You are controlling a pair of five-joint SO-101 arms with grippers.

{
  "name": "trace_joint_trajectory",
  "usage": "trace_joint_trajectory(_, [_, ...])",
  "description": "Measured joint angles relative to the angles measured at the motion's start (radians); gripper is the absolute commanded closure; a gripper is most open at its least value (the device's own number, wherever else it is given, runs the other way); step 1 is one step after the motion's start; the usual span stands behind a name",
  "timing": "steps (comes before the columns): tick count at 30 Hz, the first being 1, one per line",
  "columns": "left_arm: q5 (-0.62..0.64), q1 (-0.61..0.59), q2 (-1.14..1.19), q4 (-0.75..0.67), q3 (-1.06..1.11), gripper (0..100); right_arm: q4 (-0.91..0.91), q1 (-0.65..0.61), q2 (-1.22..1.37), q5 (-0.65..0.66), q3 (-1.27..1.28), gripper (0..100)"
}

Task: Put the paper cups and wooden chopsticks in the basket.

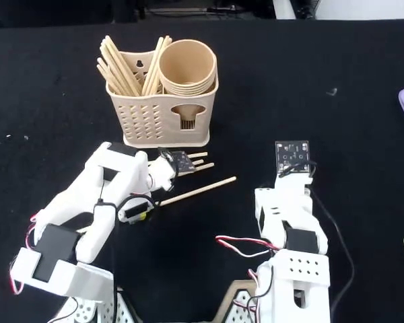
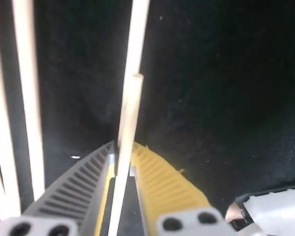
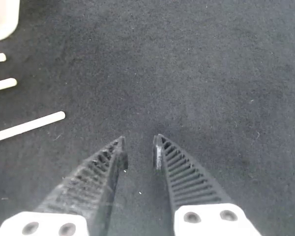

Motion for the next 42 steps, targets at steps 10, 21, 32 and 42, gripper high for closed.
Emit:
trace_joint_trajectory(10, [0.0, -0.005, -0.259, 0.057, 0.101, 97, 0.0, -0.037, 0.0, 0.0, 0.0, 90.0])
trace_joint_trajectory(21, [0.0, 0.031, -0.313, 0.029, 0.189, 97, 0.0, -0.037, 0.0, 0.0, 0.0, 90.1])
trace_joint_trajectory(32, [0.0, 0.025, -0.282, 0.029, 0.19, 85, 0.0, -0.037, 0.0, 0.0, 0.0, 90.1])
trace_joint_trajectory(42, [0.0, -0.014, -0.279, 0.021, 0.19, 89, 0.0, -0.037, 0.0, 0.0, 0.0, 90.1])
